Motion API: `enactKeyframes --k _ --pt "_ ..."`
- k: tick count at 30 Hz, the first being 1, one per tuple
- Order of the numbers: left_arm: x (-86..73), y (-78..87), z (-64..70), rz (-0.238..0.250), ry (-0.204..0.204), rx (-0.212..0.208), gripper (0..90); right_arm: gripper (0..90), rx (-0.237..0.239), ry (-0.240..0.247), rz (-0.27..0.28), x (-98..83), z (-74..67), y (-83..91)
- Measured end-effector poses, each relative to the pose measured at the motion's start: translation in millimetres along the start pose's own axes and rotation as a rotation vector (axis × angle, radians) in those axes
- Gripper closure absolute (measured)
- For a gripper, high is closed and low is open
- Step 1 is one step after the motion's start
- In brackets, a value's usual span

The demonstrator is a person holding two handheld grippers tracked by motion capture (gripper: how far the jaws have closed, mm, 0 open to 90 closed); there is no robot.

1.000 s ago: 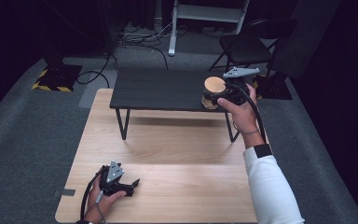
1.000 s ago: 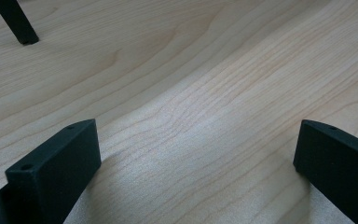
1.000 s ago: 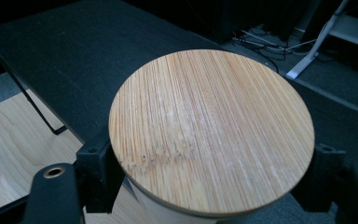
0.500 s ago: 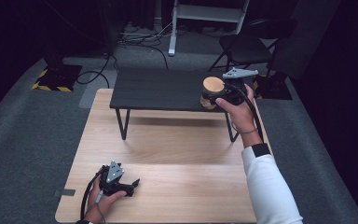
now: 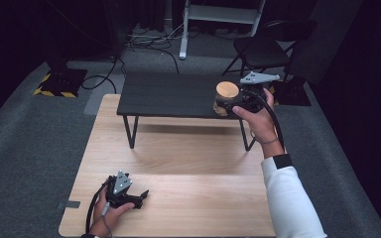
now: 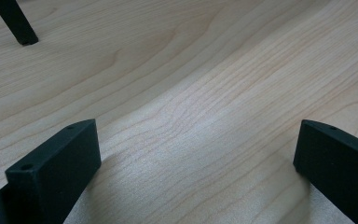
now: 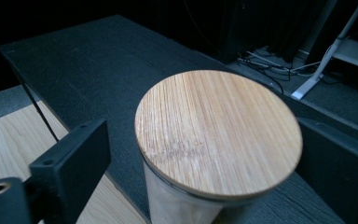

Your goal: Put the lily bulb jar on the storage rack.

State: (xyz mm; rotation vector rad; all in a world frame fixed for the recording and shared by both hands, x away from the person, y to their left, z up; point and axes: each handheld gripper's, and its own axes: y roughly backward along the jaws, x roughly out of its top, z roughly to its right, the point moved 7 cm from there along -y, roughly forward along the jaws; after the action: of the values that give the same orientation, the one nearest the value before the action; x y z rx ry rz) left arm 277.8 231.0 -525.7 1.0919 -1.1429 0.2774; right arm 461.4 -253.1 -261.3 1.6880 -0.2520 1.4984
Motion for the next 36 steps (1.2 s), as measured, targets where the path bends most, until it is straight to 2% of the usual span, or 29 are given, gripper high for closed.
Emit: enactKeyframes --k 1,4,8,11,14,15,19,22,24,27,36 --pt "0.0 0.0 0.0 0.0 0.0 0.0 0.5 5.6 0.013 0.005 -0.01 0.4 1.2 1.7" --pt "-0.1 0.0 0.2 0.0 0.003 0.0 0.5 4.8 0.006 0.022 -0.039 -0.3 1.2 6.1" --pt "0.0 0.0 0.0 0.0 -0.001 0.0 0.5 3.7 -0.009 0.02 -0.043 -3.2 -0.5 16.8" --pt "0.0 0.0 0.0 0.0 0.0 0.0 0.5 5.0 -0.012 0.03 -0.024 -10.2 -1.6 24.3" --pt "0.0 0.0 0.0 0.0 0.0 0.0 0.5 4.0 -0.017 0.017 -0.042 -16.6 -3.5 31.3" --pt "0.0 0.0 0.0 0.0 0.0 0.0 0.5 4.8 -0.014 0.029 -0.022 -23.2 -5.5 34.9" --pt "0.0 0.0 0.0 0.0 0.0 0.0 0.5 4.8 -0.011 0.031 -0.018 -40.8 -12.7 45.6" --pt "0.0 0.0 0.0 0.0 0.0 0.0 0.5 4.8 0.008 0.029 0.001 -55.3 -16.7 52.7" --pt "0.0 0.0 0.0 0.0 0.0 0.0 0.5 4.7 -0.004 0.045 0.001 -65.1 -21.5 57.4" --pt "0.0 0.0 0.0 0.0 0.0 0.0 0.5 4.8 -0.005 0.031 0.022 -84.5 -23.9 64.0" --pt "0.0 0.0 0.1 0.0 0.0 0.0 0.5 4.1 -0.028 0.038 0.011 -132.0 -35.3 75.6"
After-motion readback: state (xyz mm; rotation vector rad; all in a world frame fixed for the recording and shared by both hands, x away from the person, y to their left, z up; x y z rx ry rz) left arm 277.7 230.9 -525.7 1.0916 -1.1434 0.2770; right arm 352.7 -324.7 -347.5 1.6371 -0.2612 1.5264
